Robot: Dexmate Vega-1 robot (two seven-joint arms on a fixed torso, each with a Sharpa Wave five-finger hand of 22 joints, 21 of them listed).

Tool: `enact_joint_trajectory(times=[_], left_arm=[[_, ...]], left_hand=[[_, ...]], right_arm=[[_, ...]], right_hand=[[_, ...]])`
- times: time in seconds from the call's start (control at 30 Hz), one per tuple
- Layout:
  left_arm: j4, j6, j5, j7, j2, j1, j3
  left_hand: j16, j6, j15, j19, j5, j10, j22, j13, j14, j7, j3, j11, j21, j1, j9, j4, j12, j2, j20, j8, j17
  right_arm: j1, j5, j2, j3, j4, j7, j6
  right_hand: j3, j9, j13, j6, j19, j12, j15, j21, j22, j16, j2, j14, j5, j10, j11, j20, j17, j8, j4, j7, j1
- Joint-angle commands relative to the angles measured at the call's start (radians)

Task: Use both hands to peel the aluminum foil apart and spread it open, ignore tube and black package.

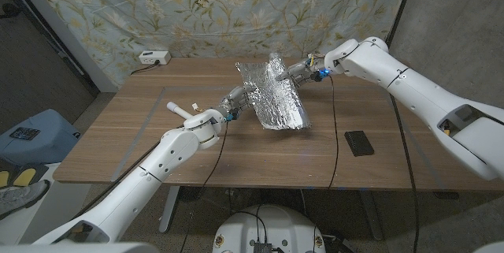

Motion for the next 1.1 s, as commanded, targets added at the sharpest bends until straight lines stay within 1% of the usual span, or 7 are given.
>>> enact_joint_trajectory(times=[0.03, 0.1, 0.27, 0.37, 0.5, 0.73, 1.1], left_arm=[[0.008, 0.008, -0.014, -0.028, 0.013, -0.008, -0.007], [0.012, 0.005, -0.016, -0.035, 0.012, -0.009, -0.007], [0.020, 0.005, -0.025, -0.044, 0.010, -0.014, -0.009], [0.020, 0.011, -0.026, -0.035, 0.011, -0.017, -0.009], [0.027, 0.005, -0.029, -0.046, 0.010, -0.018, -0.012], [0.042, 0.006, -0.032, -0.055, 0.006, -0.029, -0.009], [0.066, 0.020, -0.050, -0.065, 0.003, -0.045, -0.012]], left_hand=[[0.005, 0.009, 0.000, -0.002, -0.002, 0.008, 0.002, 0.006, 0.006, -0.001, 0.009, -0.003, 0.008, -0.002, 0.006, 0.003, 0.009, 0.002, -0.004, 0.007, 0.003], [0.004, 0.009, -0.001, -0.002, -0.003, 0.006, 0.002, 0.007, 0.007, 0.000, 0.010, -0.007, 0.010, -0.003, 0.008, 0.003, 0.008, 0.001, -0.004, 0.007, 0.004], [0.002, 0.010, -0.001, -0.003, -0.005, 0.008, 0.002, 0.011, 0.006, -0.001, 0.012, -0.001, 0.014, -0.005, 0.011, 0.004, 0.009, 0.001, -0.005, 0.007, 0.006], [0.002, 0.010, -0.001, -0.004, -0.007, 0.008, 0.002, 0.013, 0.007, -0.001, 0.014, -0.005, 0.017, -0.006, 0.013, 0.003, 0.010, 0.000, -0.005, 0.007, 0.008], [0.000, 0.011, -0.002, -0.004, -0.008, 0.007, 0.001, 0.016, 0.008, -0.002, 0.017, -0.004, 0.021, -0.008, 0.016, 0.004, 0.009, -0.001, -0.007, 0.007, 0.008], [-0.001, 0.008, -0.002, -0.007, -0.011, 0.010, 0.001, 0.020, 0.006, -0.002, 0.020, -0.004, 0.025, -0.010, 0.019, 0.004, 0.011, 0.000, -0.007, 0.006, 0.013], [-0.002, 0.007, -0.001, -0.008, -0.015, 0.010, 0.001, 0.028, 0.010, -0.004, 0.025, -0.007, 0.035, -0.013, 0.025, 0.002, 0.011, -0.002, -0.009, 0.004, 0.018]], right_arm=[[-0.034, 0.093, -0.005, 0.054, 0.047, -0.008, 0.006], [-0.038, 0.103, -0.009, 0.058, 0.054, -0.004, 0.015], [-0.046, 0.134, -0.012, 0.075, 0.072, 0.001, 0.019], [-0.048, 0.156, -0.011, 0.086, 0.084, 0.000, 0.007], [-0.052, 0.188, -0.010, 0.100, 0.110, 0.017, 0.011], [-0.049, 0.211, -0.010, 0.104, 0.129, 0.010, -0.006], [-0.046, 0.267, 0.012, 0.114, 0.217, 0.040, -0.026]], right_hand=[[0.024, 0.005, 0.086, -0.003, 0.006, 0.000, -0.023, 0.005, 0.001, -0.007, 0.037, 0.032, 0.005, 0.007, -0.007, 0.002, -0.002, -0.007, 0.013, 0.005, 0.004], [0.025, 0.005, 0.086, -0.003, 0.007, -0.001, -0.021, 0.005, 0.001, -0.010, 0.038, 0.033, 0.005, 0.006, -0.007, 0.003, -0.003, -0.009, 0.013, 0.005, 0.003], [0.027, 0.005, 0.078, -0.008, 0.015, -0.009, -0.017, 0.007, 0.000, -0.019, 0.038, 0.035, 0.005, -0.001, -0.002, 0.006, -0.009, -0.013, 0.014, 0.009, -0.002], [0.029, 0.004, 0.070, -0.013, 0.020, -0.015, -0.016, 0.009, 0.000, -0.026, 0.037, 0.037, 0.005, -0.004, -0.005, 0.007, -0.014, -0.017, 0.013, 0.018, -0.005], [0.033, 0.004, 0.063, -0.019, 0.026, -0.022, -0.010, 0.010, 0.000, -0.038, 0.039, 0.036, 0.006, -0.008, 0.001, 0.009, -0.020, -0.021, 0.013, 0.021, -0.007], [0.036, 0.002, 0.059, -0.033, 0.033, -0.028, -0.008, 0.013, 0.000, -0.048, 0.041, 0.040, 0.005, -0.015, 0.008, 0.010, -0.026, -0.030, 0.015, 0.020, -0.014], [0.037, 0.000, 0.056, -0.049, 0.036, -0.035, -0.001, 0.013, 0.000, -0.066, 0.046, 0.035, 0.004, -0.024, 0.012, 0.014, -0.034, -0.039, 0.023, 0.029, -0.032]])
